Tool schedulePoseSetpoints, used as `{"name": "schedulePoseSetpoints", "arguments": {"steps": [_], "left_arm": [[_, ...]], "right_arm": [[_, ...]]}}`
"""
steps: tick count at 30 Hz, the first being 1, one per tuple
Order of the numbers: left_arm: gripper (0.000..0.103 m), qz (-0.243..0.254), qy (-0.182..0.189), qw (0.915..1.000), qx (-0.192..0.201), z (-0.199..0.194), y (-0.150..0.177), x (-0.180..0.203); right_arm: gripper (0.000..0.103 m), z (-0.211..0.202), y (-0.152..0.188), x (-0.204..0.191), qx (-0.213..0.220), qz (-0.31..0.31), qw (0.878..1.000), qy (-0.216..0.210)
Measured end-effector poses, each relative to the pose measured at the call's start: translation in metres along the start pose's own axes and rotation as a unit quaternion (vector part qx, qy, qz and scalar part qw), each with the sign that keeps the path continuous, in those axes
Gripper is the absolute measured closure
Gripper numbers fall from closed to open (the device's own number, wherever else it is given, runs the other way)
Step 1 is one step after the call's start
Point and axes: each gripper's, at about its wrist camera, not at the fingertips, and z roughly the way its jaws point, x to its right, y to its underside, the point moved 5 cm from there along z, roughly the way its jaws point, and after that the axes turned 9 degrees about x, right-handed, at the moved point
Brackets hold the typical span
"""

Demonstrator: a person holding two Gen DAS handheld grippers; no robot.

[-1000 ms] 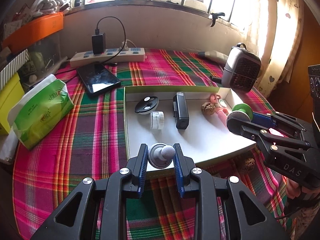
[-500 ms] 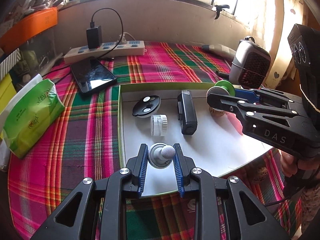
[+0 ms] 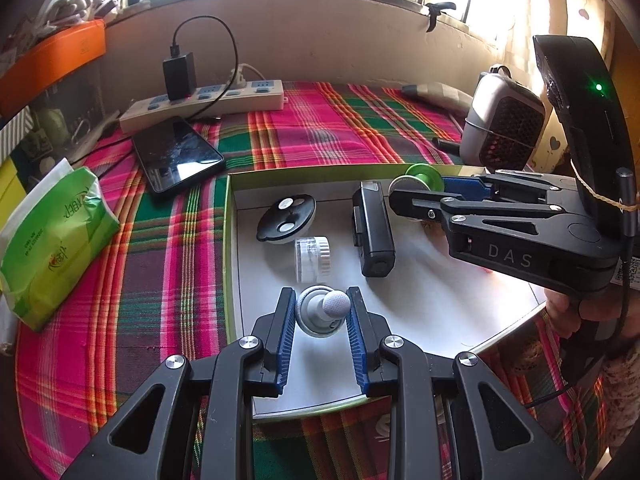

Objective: Organize objects
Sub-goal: 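Lower and open the left tool to set the knob in the box while the right tool releases the spool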

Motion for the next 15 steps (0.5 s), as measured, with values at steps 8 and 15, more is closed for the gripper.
{"name": "schedulePoseSetpoints", "arguments": {"steps": [8, 15], "left_arm": [[0.080, 0.007, -0.003, 1.0000, -0.004, 0.0050, 0.0000, 0.0026], [0.080, 0.013, -0.010, 0.9999, -0.003, 0.0071, 0.0001, 0.0027]], "right_arm": [[0.067, 0.0059, 0.0024, 0.0006, -0.020, -0.008, 1.000, 0.008], [0.067, 0.0093, 0.0040, -0.0001, -0.031, -0.011, 0.999, 0.014]]}}
